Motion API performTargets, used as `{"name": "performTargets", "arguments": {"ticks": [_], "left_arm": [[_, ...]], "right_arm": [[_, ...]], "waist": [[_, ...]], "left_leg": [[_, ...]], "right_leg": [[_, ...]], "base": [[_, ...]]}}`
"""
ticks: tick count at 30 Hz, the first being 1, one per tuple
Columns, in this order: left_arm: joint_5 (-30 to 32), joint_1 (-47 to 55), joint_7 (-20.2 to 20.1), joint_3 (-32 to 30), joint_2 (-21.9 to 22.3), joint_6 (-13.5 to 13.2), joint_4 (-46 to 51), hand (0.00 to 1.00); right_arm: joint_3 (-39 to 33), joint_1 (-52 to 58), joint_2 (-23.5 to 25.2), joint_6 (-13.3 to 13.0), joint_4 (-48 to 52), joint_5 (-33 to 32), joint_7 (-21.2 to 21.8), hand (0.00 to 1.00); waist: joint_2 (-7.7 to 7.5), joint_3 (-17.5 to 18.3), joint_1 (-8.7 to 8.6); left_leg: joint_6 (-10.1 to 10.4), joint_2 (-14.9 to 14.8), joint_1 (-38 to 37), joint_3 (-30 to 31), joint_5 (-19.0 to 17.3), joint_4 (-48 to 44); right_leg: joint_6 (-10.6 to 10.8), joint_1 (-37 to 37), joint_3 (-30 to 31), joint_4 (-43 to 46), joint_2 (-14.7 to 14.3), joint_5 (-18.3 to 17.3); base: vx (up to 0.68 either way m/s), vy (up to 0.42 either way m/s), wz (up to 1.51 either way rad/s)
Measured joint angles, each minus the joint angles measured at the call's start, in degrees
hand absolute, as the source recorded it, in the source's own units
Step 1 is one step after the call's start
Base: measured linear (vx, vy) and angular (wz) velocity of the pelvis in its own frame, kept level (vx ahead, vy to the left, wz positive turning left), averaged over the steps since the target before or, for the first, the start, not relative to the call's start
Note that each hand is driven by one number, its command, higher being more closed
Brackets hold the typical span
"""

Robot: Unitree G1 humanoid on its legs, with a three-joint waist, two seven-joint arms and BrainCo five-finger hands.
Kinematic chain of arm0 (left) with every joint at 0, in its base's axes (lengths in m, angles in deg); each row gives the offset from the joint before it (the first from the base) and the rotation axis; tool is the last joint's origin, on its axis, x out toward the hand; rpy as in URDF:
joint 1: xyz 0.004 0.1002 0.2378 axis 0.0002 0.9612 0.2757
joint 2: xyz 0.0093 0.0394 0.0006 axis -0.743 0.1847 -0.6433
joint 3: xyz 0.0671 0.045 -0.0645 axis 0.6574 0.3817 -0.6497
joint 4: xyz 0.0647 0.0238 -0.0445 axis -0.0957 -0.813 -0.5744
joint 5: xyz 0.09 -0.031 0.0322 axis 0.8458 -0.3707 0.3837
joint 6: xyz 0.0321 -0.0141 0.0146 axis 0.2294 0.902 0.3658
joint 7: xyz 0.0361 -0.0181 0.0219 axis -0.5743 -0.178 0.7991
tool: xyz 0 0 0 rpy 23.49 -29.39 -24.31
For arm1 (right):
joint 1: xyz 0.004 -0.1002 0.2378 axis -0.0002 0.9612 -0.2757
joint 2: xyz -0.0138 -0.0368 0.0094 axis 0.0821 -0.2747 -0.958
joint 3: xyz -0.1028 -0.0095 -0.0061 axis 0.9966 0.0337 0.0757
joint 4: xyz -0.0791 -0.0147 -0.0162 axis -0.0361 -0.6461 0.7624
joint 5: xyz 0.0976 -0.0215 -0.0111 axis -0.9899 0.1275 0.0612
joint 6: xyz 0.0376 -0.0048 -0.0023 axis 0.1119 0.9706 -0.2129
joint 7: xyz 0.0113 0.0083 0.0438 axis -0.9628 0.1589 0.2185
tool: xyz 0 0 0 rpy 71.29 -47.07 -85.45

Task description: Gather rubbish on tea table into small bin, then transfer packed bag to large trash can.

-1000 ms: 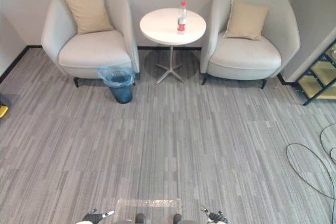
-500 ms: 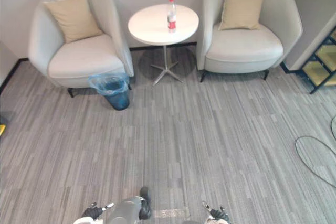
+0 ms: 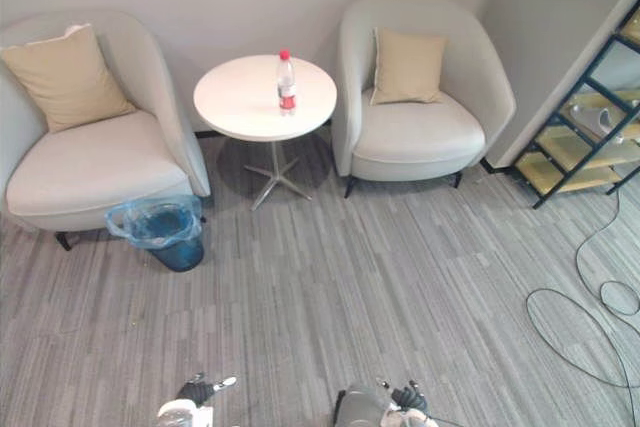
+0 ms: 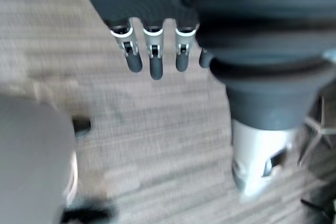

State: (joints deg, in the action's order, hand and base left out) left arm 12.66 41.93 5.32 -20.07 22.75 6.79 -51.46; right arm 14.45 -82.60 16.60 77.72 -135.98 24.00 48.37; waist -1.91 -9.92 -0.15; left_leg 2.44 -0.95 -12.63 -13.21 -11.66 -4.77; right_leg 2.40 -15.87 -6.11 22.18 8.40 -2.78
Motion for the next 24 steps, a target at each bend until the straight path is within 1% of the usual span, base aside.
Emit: {"name": "performTargets", "arguments": {"ticks": [1, 2, 3, 4, 5, 6, 7, 8, 9, 10, 11, 12, 13, 14, 15, 16, 17, 18, 19, 21, 22, 23, 24], "left_arm": [[0.0, -0.28, 0.1, -0.14, 0.97, 0.07, -0.84, 0.0], [0.01, -0.41, 0.07, -0.4, 2.18, 0.06, -1.51, 0.0], [-0.01, -0.56, 0.07, -1.42, 2.74, 0.11, -1.62, 0.0], [-0.01, -0.89, 0.07, -2.0, 2.98, 0.12, -1.62, 0.0], [0.0, -1.38, 0.07, -2.05, 3.86, 0.04, -1.44, 0.0], [-0.01, -1.78, 0.02, -2.11, 4.42, 0.03, -0.68, 0.0], [0.0, -1.94, 0.0, -2.42, 4.87, 0.0, 0.2, 0.0], [-0.01, -1.97, 0.01, -2.58, 5.19, 0.01, 1.39, 0.0], [-0.01, -1.79, -0.02, -2.6, 5.94, 0.0, 2.7, 0.0], [-0.04, -1.64, -0.02, -2.5, 6.44, -0.05, 3.2, 0.0], [-0.08, -1.62, -0.01, -2.48, 6.78, -0.09, 3.47, 0.0], [-0.16, -1.64, 0.0, -2.42, 6.99, -0.1, 3.61, 0.0], [-0.84, -1.64, -0.02, -2.2, 6.99, -0.14, 3.9, 0.0], [-1.4, -1.56, 0.0, -1.96, 6.99, -0.35, 4.13, 0.0], [-1.64, -1.54, -0.02, -1.83, 6.98, -0.63, 4.1, 0.0], [-1.66, -1.42, 0.01, -1.56, 6.97, -0.77, 3.92, 0.0], [-1.78, -1.54, 0.02, -1.38, 6.95, -0.8, 3.86, 0.0], [-1.79, -1.57, 0.06, -1.32, 6.71, -0.89, 3.1, 0.0], [-1.8, -1.82, 0.07, -1.1, 6.4, -0.97, 2.48, 0.0], [-2.19, -2.98, 0.05, -0.09, 5.34, -0.92, 1.66, 0.0], [-2.28, -3.08, 0.06, -0.1, 5.14, -0.89, 1.41, 0.0], [-2.31, -2.96, 0.07, -0.06, 5.23, -0.87, 0.43, 0.0], [-2.31, -2.92, 0.05, 0.28, 5.24, -0.81, -0.09, 0.0]], "right_arm": [[0.02, -0.74, -1.07, -0.04, -0.56, 0.54, -0.12, 0.0], [-0.39, -1.22, -1.72, -0.15, -1.04, 0.89, -0.07, 0.0], [-0.37, -1.73, -2.13, -0.34, -1.38, 1.15, -0.15, 0.0], [-0.35, -1.69, -2.08, -0.37, -1.4, 1.18, -0.22, 0.0], [-0.22, -1.59, -1.99, -0.38, -1.58, 1.27, -0.53, 0.0], [-0.14, -1.39, -1.72, -0.35, -1.78, 1.68, -0.77, 0.0], [0.07, -1.18, -1.48, -0.33, -1.75, 2.05, -0.96, 0.0], [0.59, -0.69, -1.39, -0.34, -1.45, 2.26, -1.17, 0.0], [1.89, -0.31, -1.54, -0.47, -1.2, 2.29, -1.52, 0.0], [2.73, -0.32, -1.82, -0.44, -1.27, 2.28, -1.75, 0.0], [2.75, -0.3, -1.83, -0.41, -1.3, 2.25, -1.91, 0.0], [2.74, -0.24, -1.83, -0.4, -1.28, 2.22, -2.07, 0.0], [2.75, -0.14, -1.91, -0.41, -1.28, 2.24, -2.34, 0.0], [2.77, 0.07, -2.03, -0.38, -1.28, 2.24, -2.44, 0.0], [2.77, 0.08, -2.13, -0.38, -1.28, 2.24, -2.44, 0.0], [2.76, 0.14, -2.55, -0.39, -1.32, 2.33, -2.45, 0.0], [2.87, 0.12, -2.52, -0.29, -1.67, 2.58, -2.77, 0.0], [3.61, 0.14, -2.34, -0.26, -1.52, 2.8, -3.1, 0.0], [3.82, 0.29, -2.39, -0.31, -2.08, 3.93, -3.26, 0.0], [3.87, -0.53, -2.21, 0.09, -3.75, 4.77, -3.35, 0.0], [3.93, -0.47, -2.18, 0.22, -3.94, 4.9, -3.32, 0.0], [4.04, -0.46, -2.54, 0.26, -3.95, 5.82, -3.27, 0.0], [4.19, -0.47, -2.87, 0.25, -3.91, 6.67, -3.21, 0.0]], "waist": [[1.88, 0.24, 0.17], [3.03, 0.11, 0.18], [4.02, 0.14, -0.13], [4.29, 0.3, -0.19], [3.92, 0.07, -0.21], [3.12, -0.31, -0.3], [2.72, -0.61, -0.22], [2.8, -0.62, 0.1], [3.11, -0.64, 0.37], [2.98, -0.84, 0.58], [3.18, -0.9, 0.59], [3.35, -0.95, 0.55], [3.5, -0.98, 0.53], [3.52, -0.92, 0.72], [3.67, -1.0, 0.83], [4.45, -0.85, 0.97], [4.16, -0.89, 1.91], [3.83, 0.07, 2.24], [3.44, 0.15, 2.12], [2.64, -0.23, 2.23], [2.66, 0.02, 2.43], [2.79, 0.16, 2.75], [3.7, 0.71, 2.84]], "left_leg": [[0.27, -1.65, 0.15, 0.9, -0.14, 0.54], [1.33, -2.8, 0.22, 1.84, -0.79, 0.59], [1.74, -3.88, -0.1, 1.94, -1.02, 0.43], [1.84, -4.35, -0.42, 2.01, -0.93, -0.35], [1.85, -5.05, 0.03, 2.51, -0.94, -3.02], [2.16, -5.99, 2.29, 3.35, -1.14, -9.62], [2.17, -6.96, 4.74, 3.58, -1.13, -15.71], [2.74, -8.66, 8.56, 3.64, -0.66, -23.96], [3.42, -11.28, 12.93, 2.84, 1.51, -33.81], [3.18, -13.23, 15.7, 1.17, 0.87, -39.6], [2.96, -13.85, 16.91, -0.77, -0.47, -40.73], [2.72, -13.91, 17.87, -2.7, -1.52, -40.22], [2.1, -13.33, 19.54, -5.43, -2.63, -37.37], [1.95, -11.76, 20.54, -6.96, -2.54, -31.25], [1.79, -10.03, 20.72, -7.01, -1.85, -24.89], [2.13, -7.86, 20.39, -6.24, 1.7, -13.25], [0.97, -6.14, 19.01, -5.35, 6.27, -9.6], [0.65, -4.47, 17.55, -6.39, 6.74, -6.74], [-0.27, -3.91, 17.76, -6.61, 6.26, -8.14], [-1.86, -3.29, 18.57, -6.59, 5.03, -11.83], [-2.47, -2.64, 17.6, -6.59, 4.23, -12.02], [-2.25, -2.23, 14.72, -6.62, 2.98, -9.44], [-1.43, -2.13, 12.32, -6.6, 1.84, -6.73]], "right_leg": [[-0.49, 0.07, 0.76, -0.54, -1.95, -0.14], [-0.98, -0.04, 0.19, -1.01, -3.18, -1.14], [-1.43, 0.0, -0.69, -0.45, -3.95, -2.72], [-1.4, 0.25, -1.15, 0.4, -4.13, -4.12], [-1.65, 1.58, -2.08, 0.67, -4.08, -5.37], [-1.86, 3.93, -3.2, -0.11, -3.88, -6.28], [-2.12, 5.53, -3.87, -0.91, -3.93, -6.66], [-2.79, 7.37, -4.64, -2.15, -4.32, -7.07], [-3.28, 9.35, -5.51, -3.47, -5.03, -7.39], [-3.51, 11.5, -5.9, -4.79, -5.37, -7.66], [-3.54, 13.14, -5.91, -6.05, -5.3, -7.69], [-3.53, 14.51, -5.86, -7.22, -5.14, -7.68], [-3.45, 16.07, -5.75, -8.86, -4.65, -7.67], [-2.72, 16.44, -5.59, -9.69, -4.03, -7.69], [-2.15, 16.96, -5.11, -9.97, -3.71, -7.99], [-1.36, 17.67, -4.31, -10.5, -3.84, -8.27], [-0.5, 18.09, -2.31, -10.67, -3.42, -8.31], [0.67, 18.73, -0.9, -12.67, -2.92, -7.72], [0.73, 20.07, -0.03, -15.69, -2.75, -6.1], [0.68, 22.12, 1.5, -17.65, -1.71, -4.81], [0.9, 22.02, 2.09, -15.91, -1.35, -5.0], [2.06, 20.63, 3.5, -10.69, -1.32, -6.08], [3.37, 17.93, 4.62, -4.27, -1.46, -7.35]], "base": [[0.23, -0.196, -0.25], [0.24, -0.198, -0.26], [0.21, -0.173, -0.05], [0.2, -0.187, 0.21], [0.19, -0.208, 0.53], [0.17, -0.218, 0.62], [0.14, -0.213, 0.57], [0.16, -0.173, 0.37], [0.22, -0.142, 0.26], [0.21, -0.062, 0.17], [0.22, -0.018, 0.07], [0.22, 0.017, 0.0], [0.23, 0.061, -0.09], [0.19, 0.09, -0.14], [0.23, 0.142, -0.24], [0.24, 0.14, -0.4], [0.34, 0.173, -0.45], [0.46, 0.17, -0.3], [0.47, 0.17, -0.02], [0.31, 0.138, 0.04], [0.28, 0.166, -0.19], [0.31, 0.211, -0.36], [0.25, 0.171, -0.44]]}}
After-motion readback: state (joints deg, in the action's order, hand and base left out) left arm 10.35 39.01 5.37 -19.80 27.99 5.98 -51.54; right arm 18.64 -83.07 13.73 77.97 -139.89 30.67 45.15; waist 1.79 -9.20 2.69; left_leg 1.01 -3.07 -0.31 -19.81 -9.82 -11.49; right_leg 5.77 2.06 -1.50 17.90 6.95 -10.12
